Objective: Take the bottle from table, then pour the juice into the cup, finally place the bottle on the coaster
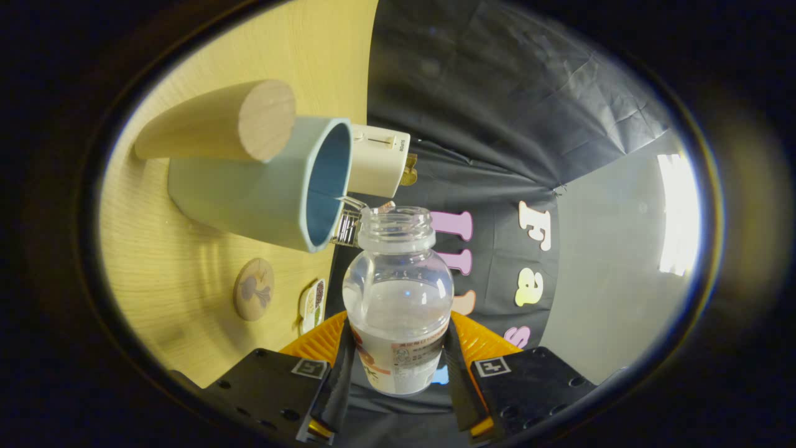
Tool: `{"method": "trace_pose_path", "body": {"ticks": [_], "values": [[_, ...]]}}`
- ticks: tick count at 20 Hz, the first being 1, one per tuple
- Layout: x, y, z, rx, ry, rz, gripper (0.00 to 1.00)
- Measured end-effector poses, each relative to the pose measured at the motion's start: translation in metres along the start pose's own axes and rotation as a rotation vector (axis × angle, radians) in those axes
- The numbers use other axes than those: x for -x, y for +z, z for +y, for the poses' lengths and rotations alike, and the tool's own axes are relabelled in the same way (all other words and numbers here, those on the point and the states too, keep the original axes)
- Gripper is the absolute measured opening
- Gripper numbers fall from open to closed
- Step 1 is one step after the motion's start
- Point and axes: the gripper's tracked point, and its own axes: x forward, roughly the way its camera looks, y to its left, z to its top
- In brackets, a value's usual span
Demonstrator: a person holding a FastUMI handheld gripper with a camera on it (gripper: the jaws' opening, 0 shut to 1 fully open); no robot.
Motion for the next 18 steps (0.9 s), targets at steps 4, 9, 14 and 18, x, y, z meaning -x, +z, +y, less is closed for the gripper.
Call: {"method": "trace_pose_path", "body": {"ticks": [4, 9, 14, 18], "values": [[0.0015, 0.0014, -0.0003, 0.0, 0.0, -0.002, 0.7], [0.0002, -0.0001, 0.0021, -0.003, 0.001, 0.001, 0.7], [-0.0007, 0.0003, 0.0017, 0.02, -0.013, -0.004, 0.7], [-0.0014, -0.0006, -0.0016, 0.017, -0.02, -0.002, 0.7]]}}
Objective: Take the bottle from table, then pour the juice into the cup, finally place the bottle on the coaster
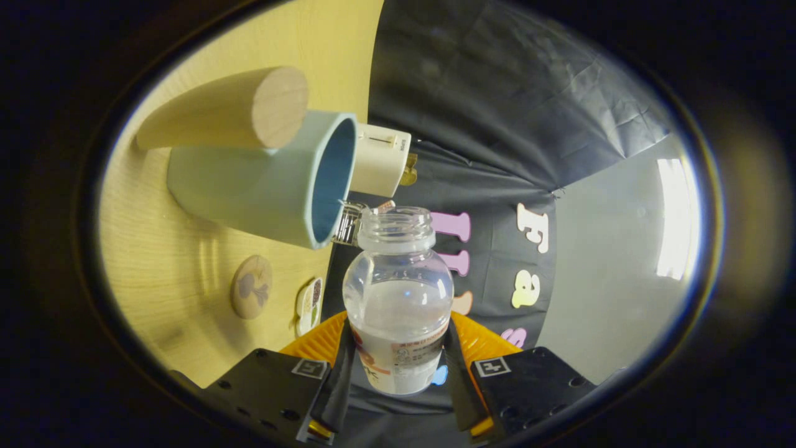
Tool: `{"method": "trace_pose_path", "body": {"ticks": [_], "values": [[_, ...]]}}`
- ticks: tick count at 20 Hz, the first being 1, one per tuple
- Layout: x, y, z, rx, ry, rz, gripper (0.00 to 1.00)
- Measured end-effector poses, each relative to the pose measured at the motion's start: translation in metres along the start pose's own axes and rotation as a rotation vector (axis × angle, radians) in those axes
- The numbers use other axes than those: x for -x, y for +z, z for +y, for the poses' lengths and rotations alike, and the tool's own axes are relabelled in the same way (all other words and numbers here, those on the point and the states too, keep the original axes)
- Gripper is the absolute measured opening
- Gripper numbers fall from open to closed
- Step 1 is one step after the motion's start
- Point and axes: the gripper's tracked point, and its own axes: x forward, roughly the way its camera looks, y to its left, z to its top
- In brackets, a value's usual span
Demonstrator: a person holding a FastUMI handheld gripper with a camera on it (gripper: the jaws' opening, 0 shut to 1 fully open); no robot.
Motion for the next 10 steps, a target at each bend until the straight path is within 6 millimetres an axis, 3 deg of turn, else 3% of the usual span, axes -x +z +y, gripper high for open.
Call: {"method": "trace_pose_path", "body": {"ticks": [10], "values": [[-0.0009, 0.0029, -0.003, -0.004, -0.005, -0.003, 0.7]]}}
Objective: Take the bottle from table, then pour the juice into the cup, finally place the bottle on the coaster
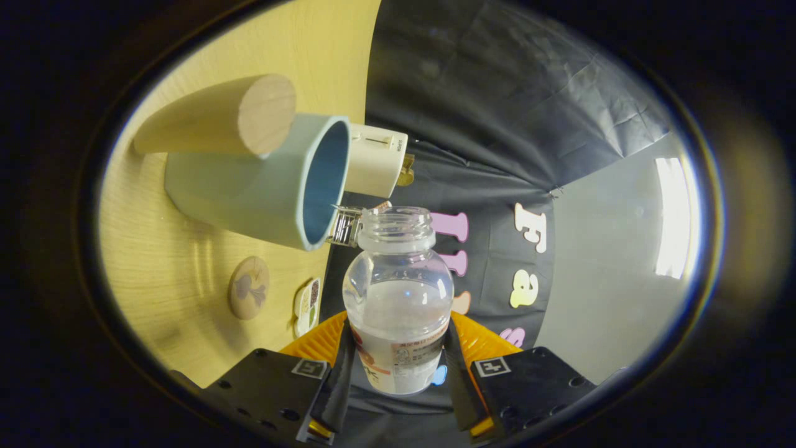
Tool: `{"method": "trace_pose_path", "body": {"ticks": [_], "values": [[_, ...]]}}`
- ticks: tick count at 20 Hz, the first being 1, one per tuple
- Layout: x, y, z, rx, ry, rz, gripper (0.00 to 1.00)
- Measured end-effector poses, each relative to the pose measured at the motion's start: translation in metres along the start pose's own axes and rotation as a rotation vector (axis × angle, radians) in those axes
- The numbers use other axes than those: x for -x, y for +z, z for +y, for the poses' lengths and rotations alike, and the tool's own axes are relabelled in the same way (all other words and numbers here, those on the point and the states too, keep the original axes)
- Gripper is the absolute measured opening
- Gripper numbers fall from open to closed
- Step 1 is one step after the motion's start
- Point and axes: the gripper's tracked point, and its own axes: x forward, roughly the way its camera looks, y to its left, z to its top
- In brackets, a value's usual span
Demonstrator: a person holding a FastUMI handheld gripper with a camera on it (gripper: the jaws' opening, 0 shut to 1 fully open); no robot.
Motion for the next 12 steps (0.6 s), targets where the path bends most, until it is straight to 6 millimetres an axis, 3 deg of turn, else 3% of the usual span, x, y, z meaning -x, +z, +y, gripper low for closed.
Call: {"method": "trace_pose_path", "body": {"ticks": [12], "values": [[-0.0021, 0.0062, 0.0043, 0.022, -0.003, -0.008, 0.7]]}}
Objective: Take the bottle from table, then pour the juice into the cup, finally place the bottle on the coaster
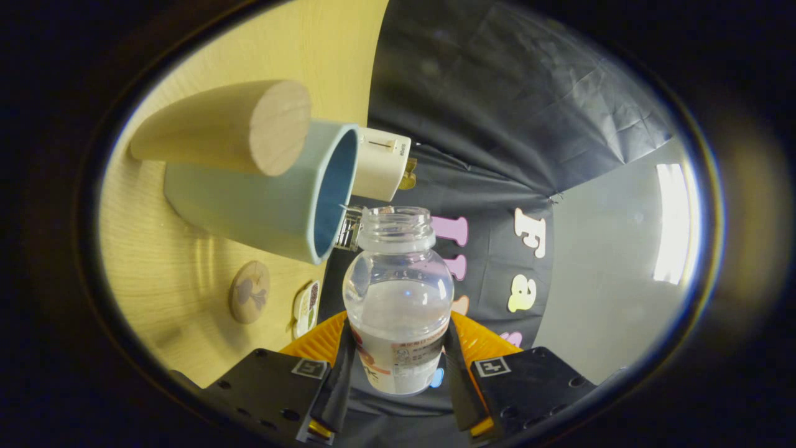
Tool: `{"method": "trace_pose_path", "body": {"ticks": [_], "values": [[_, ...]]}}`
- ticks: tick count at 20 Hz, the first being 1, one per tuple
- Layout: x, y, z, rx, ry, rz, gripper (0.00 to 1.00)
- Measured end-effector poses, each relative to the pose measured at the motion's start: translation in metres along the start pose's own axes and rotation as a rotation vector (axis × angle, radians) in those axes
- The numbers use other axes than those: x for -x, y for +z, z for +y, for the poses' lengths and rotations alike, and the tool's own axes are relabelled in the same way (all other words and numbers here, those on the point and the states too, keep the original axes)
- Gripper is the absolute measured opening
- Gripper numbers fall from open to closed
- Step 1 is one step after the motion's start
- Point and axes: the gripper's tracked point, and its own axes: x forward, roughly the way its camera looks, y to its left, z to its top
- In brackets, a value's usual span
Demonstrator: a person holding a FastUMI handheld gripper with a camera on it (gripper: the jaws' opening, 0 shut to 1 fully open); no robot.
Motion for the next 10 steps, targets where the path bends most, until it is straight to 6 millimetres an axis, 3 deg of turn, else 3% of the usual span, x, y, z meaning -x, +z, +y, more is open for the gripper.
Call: {"method": "trace_pose_path", "body": {"ticks": [10], "values": [[-0.0001, -0.0006, -0.001, -0.007, 0.002, 0.001, 0.7]]}}
